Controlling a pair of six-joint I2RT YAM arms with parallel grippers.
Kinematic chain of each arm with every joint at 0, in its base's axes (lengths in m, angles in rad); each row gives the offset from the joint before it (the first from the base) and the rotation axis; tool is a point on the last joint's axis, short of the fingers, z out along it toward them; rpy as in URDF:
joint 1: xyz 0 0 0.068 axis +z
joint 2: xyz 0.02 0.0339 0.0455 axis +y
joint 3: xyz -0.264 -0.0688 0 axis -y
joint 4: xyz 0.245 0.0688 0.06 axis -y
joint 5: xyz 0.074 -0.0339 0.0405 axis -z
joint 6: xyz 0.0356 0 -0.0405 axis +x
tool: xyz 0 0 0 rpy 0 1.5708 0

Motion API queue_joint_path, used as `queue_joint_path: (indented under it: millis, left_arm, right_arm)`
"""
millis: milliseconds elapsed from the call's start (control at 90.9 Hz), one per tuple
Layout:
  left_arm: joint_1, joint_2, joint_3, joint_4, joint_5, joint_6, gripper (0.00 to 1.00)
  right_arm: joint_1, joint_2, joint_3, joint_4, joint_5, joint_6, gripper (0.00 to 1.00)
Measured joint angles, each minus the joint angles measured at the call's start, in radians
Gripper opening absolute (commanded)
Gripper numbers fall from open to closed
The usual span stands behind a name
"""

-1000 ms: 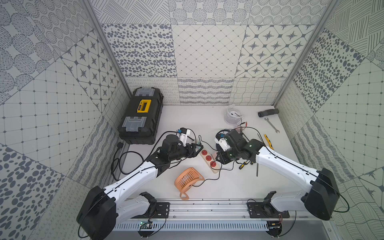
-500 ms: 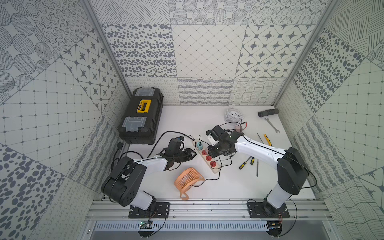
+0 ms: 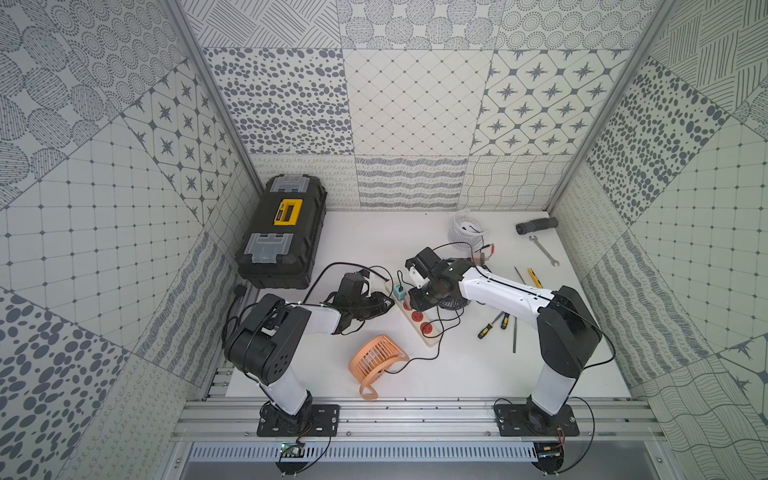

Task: Plug the desk fan into the power strip
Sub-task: Insert the plug into the socket.

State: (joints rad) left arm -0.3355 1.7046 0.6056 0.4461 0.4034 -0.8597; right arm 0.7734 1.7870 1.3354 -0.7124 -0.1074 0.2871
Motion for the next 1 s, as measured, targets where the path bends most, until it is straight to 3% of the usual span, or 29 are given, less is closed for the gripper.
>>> queue_joint_path:
  millis: [1001]
  left_arm:
    - [0.006,0.025,0.040,0.025,0.019,0.048,0.35]
  right_arm:
    - [0.024,0.027,0.060,-0.090,0.051,0.001,0.02]
